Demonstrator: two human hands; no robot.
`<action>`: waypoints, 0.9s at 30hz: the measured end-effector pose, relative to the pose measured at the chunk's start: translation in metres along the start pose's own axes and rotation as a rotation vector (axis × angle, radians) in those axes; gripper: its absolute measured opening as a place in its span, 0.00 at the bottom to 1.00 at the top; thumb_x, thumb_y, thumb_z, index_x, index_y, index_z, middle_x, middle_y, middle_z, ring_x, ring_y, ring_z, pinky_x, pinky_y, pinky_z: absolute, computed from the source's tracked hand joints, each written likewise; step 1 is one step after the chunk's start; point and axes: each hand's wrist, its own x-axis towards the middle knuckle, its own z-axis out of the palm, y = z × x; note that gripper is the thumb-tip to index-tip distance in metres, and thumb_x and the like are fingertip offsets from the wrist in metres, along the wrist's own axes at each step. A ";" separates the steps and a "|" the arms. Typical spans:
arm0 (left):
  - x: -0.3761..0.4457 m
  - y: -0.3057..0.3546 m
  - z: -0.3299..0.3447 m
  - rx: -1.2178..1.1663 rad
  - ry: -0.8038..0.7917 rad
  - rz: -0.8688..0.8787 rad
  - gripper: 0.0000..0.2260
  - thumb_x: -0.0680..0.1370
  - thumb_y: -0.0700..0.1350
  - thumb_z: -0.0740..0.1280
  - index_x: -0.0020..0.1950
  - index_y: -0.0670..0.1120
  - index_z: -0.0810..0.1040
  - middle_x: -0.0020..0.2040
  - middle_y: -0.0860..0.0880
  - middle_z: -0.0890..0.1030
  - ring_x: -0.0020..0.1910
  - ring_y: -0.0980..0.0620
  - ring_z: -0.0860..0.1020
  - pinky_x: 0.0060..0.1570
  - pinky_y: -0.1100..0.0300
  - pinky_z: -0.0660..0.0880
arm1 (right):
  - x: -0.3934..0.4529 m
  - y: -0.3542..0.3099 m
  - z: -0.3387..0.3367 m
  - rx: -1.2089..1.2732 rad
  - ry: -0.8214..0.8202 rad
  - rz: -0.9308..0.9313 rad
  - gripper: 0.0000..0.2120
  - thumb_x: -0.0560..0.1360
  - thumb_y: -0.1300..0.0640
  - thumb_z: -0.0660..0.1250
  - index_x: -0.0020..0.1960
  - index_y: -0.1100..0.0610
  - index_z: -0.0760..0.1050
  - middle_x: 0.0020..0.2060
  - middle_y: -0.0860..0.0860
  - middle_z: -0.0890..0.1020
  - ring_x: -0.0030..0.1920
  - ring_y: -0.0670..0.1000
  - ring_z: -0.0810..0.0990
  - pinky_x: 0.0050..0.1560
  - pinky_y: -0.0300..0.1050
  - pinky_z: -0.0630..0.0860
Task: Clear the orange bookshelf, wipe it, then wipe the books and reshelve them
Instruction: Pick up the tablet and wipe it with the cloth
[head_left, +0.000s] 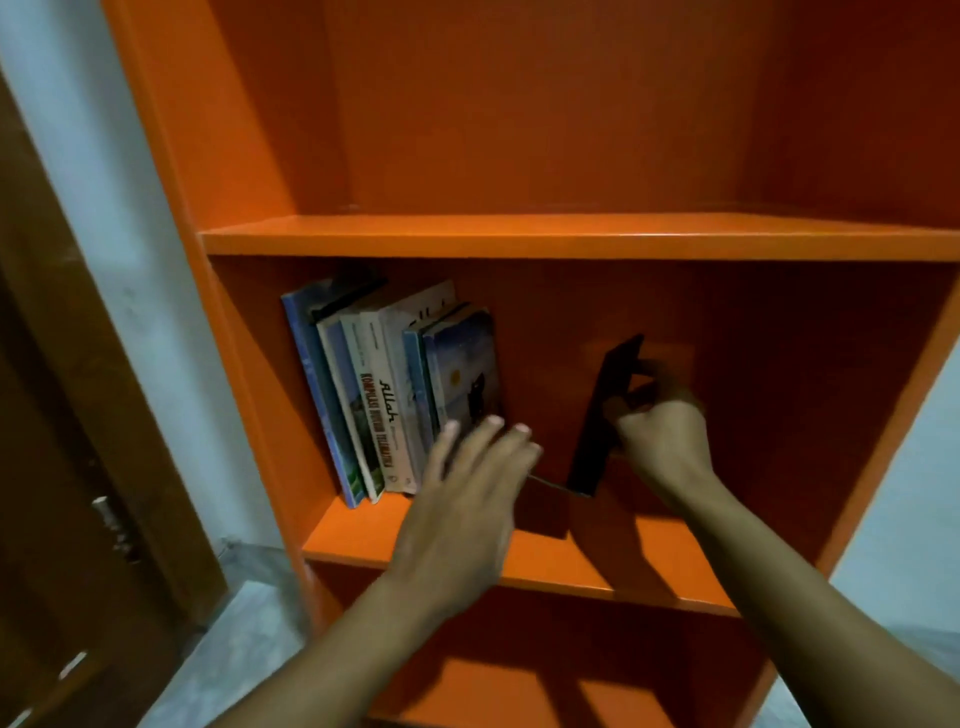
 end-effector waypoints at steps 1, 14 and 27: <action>-0.007 -0.011 0.001 -0.034 0.053 -0.146 0.31 0.76 0.44 0.72 0.76 0.46 0.64 0.77 0.45 0.65 0.79 0.43 0.59 0.75 0.37 0.58 | -0.002 0.003 -0.001 -0.016 0.022 -0.008 0.19 0.78 0.61 0.67 0.67 0.53 0.70 0.41 0.48 0.81 0.35 0.54 0.83 0.35 0.58 0.82; 0.035 -0.047 0.025 -0.522 0.196 -1.204 0.58 0.69 0.54 0.78 0.80 0.38 0.38 0.79 0.36 0.44 0.77 0.32 0.47 0.77 0.41 0.46 | -0.053 0.015 0.029 -0.335 0.207 -0.145 0.13 0.79 0.59 0.67 0.62 0.62 0.75 0.46 0.54 0.73 0.41 0.59 0.78 0.39 0.52 0.74; 0.062 -0.041 0.046 -0.420 0.387 -1.191 0.60 0.62 0.68 0.77 0.81 0.43 0.49 0.65 0.35 0.68 0.61 0.34 0.69 0.58 0.42 0.65 | -0.071 0.029 0.053 -0.226 0.109 -0.279 0.23 0.79 0.58 0.67 0.73 0.53 0.68 0.39 0.47 0.70 0.34 0.44 0.72 0.33 0.32 0.65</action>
